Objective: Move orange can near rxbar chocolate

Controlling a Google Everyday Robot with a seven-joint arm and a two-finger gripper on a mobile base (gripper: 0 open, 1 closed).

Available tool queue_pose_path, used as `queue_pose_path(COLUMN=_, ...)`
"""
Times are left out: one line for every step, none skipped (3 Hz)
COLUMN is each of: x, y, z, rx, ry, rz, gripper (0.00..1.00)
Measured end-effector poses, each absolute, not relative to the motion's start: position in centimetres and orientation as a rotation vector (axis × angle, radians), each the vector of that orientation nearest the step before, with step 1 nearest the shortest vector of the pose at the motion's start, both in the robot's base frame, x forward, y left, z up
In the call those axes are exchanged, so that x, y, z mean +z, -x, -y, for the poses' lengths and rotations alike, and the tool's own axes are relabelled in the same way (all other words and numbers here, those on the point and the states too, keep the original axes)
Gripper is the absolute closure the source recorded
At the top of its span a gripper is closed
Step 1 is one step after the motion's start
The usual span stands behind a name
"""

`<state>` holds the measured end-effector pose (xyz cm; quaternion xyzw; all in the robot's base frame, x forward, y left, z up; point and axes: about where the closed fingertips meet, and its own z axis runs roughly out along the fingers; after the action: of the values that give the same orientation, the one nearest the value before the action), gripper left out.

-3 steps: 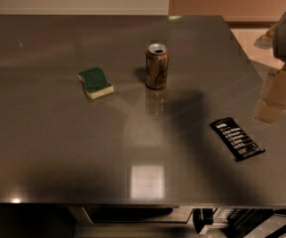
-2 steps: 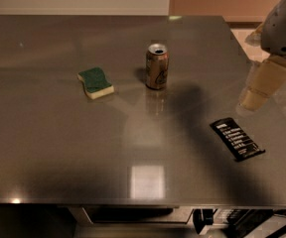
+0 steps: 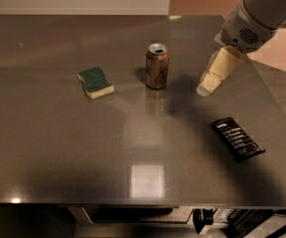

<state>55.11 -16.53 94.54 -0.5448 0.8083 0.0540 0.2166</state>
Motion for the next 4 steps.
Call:
queue_pose_path(x=93.4, y=-58.1, z=14.0, rx=0.225, ry=1.484, rz=-2.22, gripper=0.0)
queue_pose_path(x=92.2, y=-60.3, z=11.5, rx=0.279, ry=1.471, rz=-2.181, gripper=0.0)
queue_pose_path(x=91.2, y=-62.6, z=9.9, rx=0.313, ry=1.432, rz=-2.159, gripper=0.0)
queue_pose_path(x=90.5, y=-64.3, z=8.2, rx=0.337, ry=1.409, rz=-2.142, gripper=0.0)
